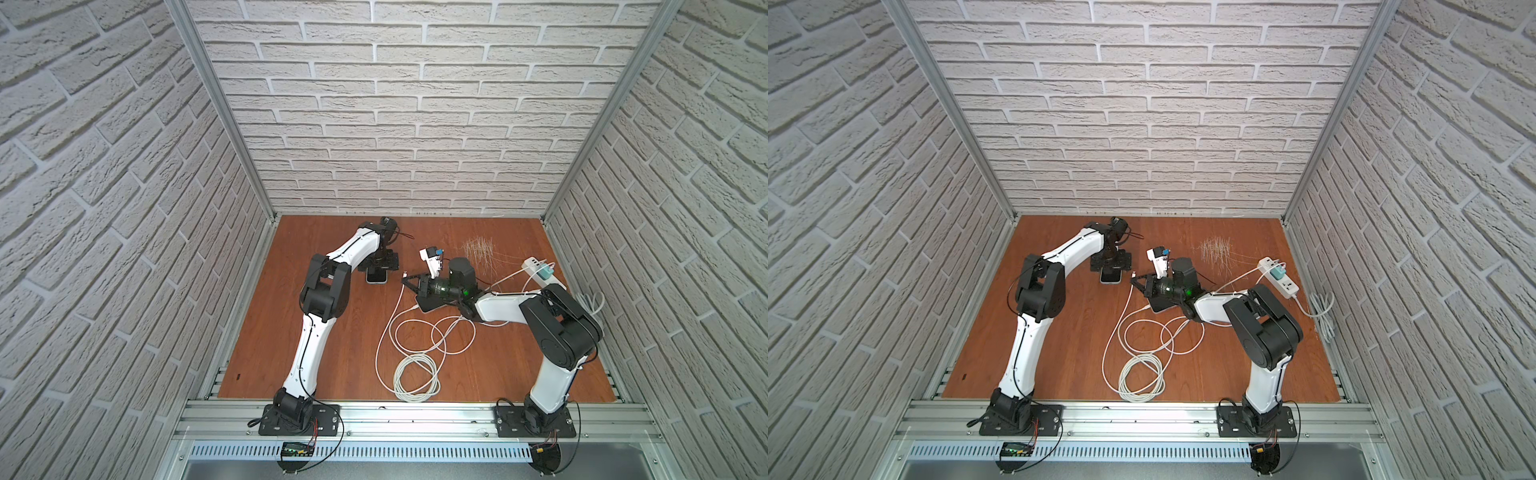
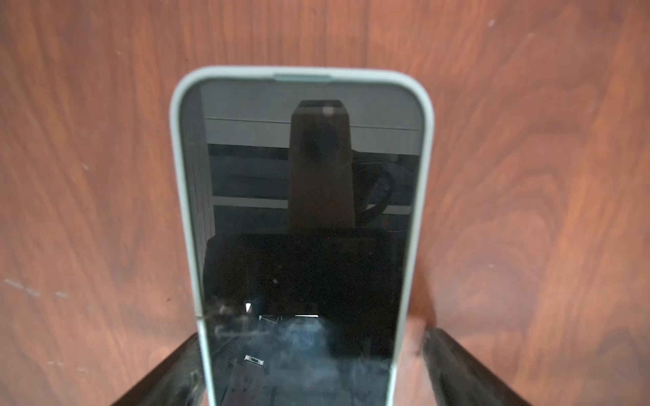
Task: Plug the charging cable into the phone
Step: Pick up the phone at the center of the board.
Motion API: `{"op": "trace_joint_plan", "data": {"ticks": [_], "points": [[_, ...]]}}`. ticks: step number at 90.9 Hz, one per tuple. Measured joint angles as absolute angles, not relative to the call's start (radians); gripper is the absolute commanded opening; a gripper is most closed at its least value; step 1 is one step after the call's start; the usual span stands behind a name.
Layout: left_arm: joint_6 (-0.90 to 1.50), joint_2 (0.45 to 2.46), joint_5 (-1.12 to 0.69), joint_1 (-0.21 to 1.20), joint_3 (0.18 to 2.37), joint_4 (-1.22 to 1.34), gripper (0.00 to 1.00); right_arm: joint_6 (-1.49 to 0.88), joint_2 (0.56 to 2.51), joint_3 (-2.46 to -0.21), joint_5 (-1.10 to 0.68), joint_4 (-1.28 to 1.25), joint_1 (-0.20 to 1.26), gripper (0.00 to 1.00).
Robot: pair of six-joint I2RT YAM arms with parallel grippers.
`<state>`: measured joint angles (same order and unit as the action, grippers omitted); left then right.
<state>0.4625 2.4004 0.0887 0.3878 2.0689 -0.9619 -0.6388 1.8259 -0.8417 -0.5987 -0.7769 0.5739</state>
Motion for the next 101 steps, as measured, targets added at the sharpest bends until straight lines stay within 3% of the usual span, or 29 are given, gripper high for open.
{"op": "trace_joint_plan", "data": {"ticks": [54, 82, 91, 101], "points": [[0.495, 2.444, 0.106, 0.374, 2.145, -0.989, 0.86, -0.651, 1.826, -0.841, -0.606, -0.778, 0.574, 0.03], [0.507, 2.426, 0.104, 0.374, 2.105, -0.948, 0.53, -0.654, 1.827, -0.842, -0.607, -0.778, 0.572, 0.04], [0.509, 2.410, 0.105, 0.374, 2.080, -0.926, 0.35, -0.654, 1.830, -0.842, -0.611, -0.778, 0.572, 0.04], [0.521, 2.375, 0.110, 0.381, 2.024, -0.887, 0.33, -0.655, 1.839, -0.842, -0.618, -0.778, 0.572, 0.04]]}}
